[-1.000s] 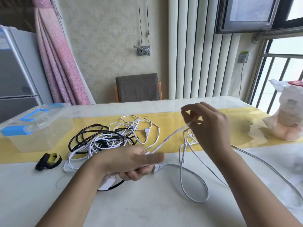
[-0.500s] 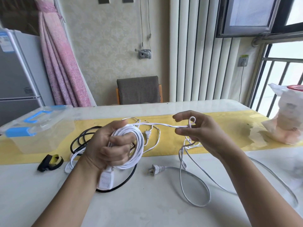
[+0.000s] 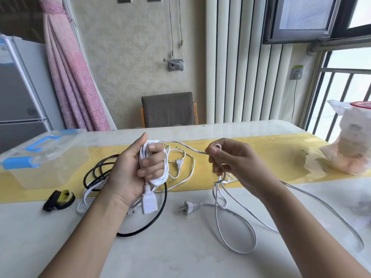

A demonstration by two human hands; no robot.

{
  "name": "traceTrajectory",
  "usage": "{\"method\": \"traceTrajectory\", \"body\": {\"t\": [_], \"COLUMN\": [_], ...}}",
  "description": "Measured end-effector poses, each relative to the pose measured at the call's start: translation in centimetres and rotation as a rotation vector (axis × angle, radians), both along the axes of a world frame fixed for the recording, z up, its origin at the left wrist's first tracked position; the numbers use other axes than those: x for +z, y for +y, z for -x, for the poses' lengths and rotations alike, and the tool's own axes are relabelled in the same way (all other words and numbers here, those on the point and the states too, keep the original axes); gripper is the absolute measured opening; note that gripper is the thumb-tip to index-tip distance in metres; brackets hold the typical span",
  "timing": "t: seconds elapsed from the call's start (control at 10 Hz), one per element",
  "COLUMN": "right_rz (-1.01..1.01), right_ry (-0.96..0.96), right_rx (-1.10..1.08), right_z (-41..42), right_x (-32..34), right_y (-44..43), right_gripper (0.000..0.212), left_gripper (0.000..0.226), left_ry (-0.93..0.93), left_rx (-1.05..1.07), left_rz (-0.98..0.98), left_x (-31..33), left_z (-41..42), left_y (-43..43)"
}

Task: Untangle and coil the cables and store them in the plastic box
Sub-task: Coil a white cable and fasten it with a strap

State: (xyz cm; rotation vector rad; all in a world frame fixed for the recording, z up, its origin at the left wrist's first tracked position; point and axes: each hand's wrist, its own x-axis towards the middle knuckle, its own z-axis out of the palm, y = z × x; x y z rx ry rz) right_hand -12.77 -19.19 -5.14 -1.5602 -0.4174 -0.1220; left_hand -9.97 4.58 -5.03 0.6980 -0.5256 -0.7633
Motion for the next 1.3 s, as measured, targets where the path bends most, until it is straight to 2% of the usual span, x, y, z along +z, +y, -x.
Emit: {"method": "traceTrajectory", "body": {"t": [0.1,0.2,0.3,0.4,0.5,0.6,0.7,0.8,0.9,1.0,1.1,1.2,1.3], "right_rz": [-0.067,-0.1,-0.052,0.092,0.17,0.203,0.22,0.197,0.102,-0.043,-0.029,0.205,0.479], "right_ry": [0.053,0.08,0.079,0.086,0.094,0.106,0.122,0.137,0.17,0.277,0.334,0.185,-0.06], "right_rx": [0.098,0.118,0.079,0.064,0.076,0.107,0.151,0.178,0.182,0.119,0.049,-0.12,-0.254], "right_z": [0.0,0.1,0.1,0.2,0.3,0.5,0.5,0.4,0.4,0.6,0.4,0.2,0.3], "right_x": [-0.3,-0.4,-0.7,-1.2,-1.4,-1.7,-2.0,-2.6,-2.7,-2.5,-2.7,-3.2,-3.6], "right_y": [0.4,0.8,1.2,1.9,2.5,3.0,3.4,3.9,4.2,4.6,4.6,4.6,5.0], "right_gripper": [0.018,0.022,0.033,0.038,0.018,0.012,0.019,0.019,0.014,0.01,0.013,0.012,0.014], "left_gripper": [0.049,0.037,0.025,0.017,0.023,0.033,0.031,0.013,0.008,0.018,0.017,0.016,0.016], "left_ry": [0.066,0.197,0.25,0.276,0.243,0.156,0.114,-0.11,-0.333,-0.535,-0.637,-0.78,-0.765], "left_rx": [0.042,0.022,0.024,0.09,0.181,0.335,0.54,0.707,0.723,0.753,0.831,0.959,0.999], "left_rz": [0.096,0.288,0.386,0.42,0.365,0.332,0.248,0.031,-0.148,-0.284,-0.333,-0.427,-0.392], "left_x": [-0.4,-0.5,-0.1,0.3,0.3,0.5,0.9,0.6,-0.4,-1.7,-2.1,-2.3,-2.3], "left_z": [0.1,0.6,0.9,1.3,1.2,1.3,1.7,2.4,2.6,2.8,3.0,2.9,2.8], "left_y": [-0.4,-0.4,-0.2,0.0,0.1,-1.1,-2.2,-3.9,-4.6,-5.5,-5.9,-5.9,-5.9]}}
